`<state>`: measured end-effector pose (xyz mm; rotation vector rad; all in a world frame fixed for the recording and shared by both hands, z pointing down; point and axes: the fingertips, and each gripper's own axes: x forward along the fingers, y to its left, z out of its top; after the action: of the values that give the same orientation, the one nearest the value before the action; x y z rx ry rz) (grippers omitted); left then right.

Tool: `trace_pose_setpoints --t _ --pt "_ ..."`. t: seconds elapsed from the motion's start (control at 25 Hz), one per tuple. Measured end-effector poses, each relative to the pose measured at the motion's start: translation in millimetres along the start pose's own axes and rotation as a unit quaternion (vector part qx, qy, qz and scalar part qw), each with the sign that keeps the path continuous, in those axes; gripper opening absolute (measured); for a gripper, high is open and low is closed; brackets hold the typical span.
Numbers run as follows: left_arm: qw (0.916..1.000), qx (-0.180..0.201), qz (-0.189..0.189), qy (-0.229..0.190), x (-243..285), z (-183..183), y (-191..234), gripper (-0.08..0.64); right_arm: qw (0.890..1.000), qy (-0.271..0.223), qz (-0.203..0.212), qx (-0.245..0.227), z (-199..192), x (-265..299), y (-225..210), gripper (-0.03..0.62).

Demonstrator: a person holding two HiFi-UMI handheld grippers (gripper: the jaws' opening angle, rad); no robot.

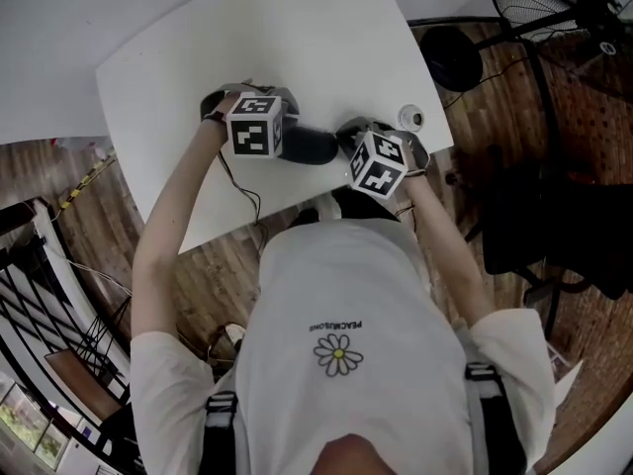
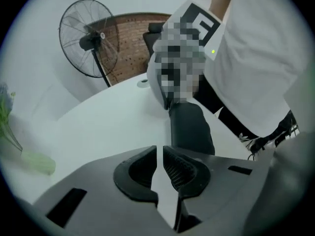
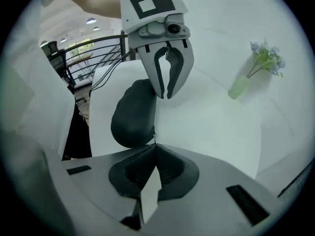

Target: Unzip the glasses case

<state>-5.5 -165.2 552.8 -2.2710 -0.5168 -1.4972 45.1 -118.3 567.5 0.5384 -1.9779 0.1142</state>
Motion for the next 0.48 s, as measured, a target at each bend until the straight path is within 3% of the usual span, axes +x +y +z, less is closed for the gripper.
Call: trace_pose_setpoints --t 0.08,0.16,0.24,0.36,0.48 --pt "0.9984 -0.038 0.000 -0.042 -8.6 6.5 -4.8 0.062 1.000 0.008 0.000 -0.028 -1.2 1.2 0.5 0.006" --pt "0.9919 -0.087 -0.005 -0.093 -20.4 21.2 -7.1 0.161 0.999 0.010 -0.001 -0.040 -3.5 2.4 1.5 0.007" --pt "0.9871 -0.106 -0.036 -0.115 -23.8 36.0 -20.4 0.194 0.999 0.010 -0.002 -0.043 -6.0 3.6 0.8 0.006" --pt "0.9909 -0.072 -0.089 -0.071 -3.6 38.5 -52.2 0.307 0.999 0.011 -0.001 -0.045 -6.6 6.6 -1.5 0.007" --pt "0.9983 -0.011 -0.057 -0.002 25.6 25.1 -59.0 0.344 0.999 0.009 0.003 -0.048 -4.5 7.8 -2.5 0.006"
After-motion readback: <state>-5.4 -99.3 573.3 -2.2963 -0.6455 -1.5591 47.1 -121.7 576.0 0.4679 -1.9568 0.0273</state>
